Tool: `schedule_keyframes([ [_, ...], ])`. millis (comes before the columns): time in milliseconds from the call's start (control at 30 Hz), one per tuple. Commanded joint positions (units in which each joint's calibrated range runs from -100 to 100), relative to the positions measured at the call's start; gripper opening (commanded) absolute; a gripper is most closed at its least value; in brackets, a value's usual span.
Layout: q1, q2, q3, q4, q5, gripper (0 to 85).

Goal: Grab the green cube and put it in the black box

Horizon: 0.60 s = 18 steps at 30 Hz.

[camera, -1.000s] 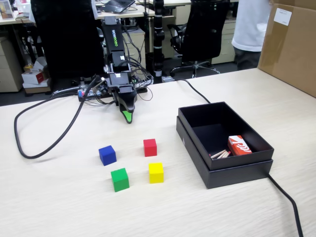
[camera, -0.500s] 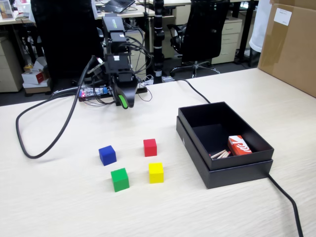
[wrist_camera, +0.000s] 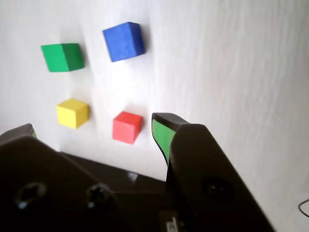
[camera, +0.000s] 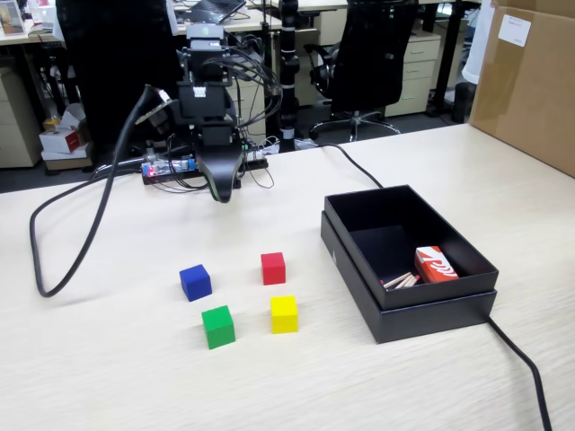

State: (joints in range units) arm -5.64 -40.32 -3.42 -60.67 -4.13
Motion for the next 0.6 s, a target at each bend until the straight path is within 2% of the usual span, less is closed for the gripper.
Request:
schedule_keyframes([
  [0, -0.5, 3.7, 7.9, 0.0, -1.0, 45.5],
  [567, -1.7, 44.9, 40.1, 0.0, -3.1, 44.9],
])
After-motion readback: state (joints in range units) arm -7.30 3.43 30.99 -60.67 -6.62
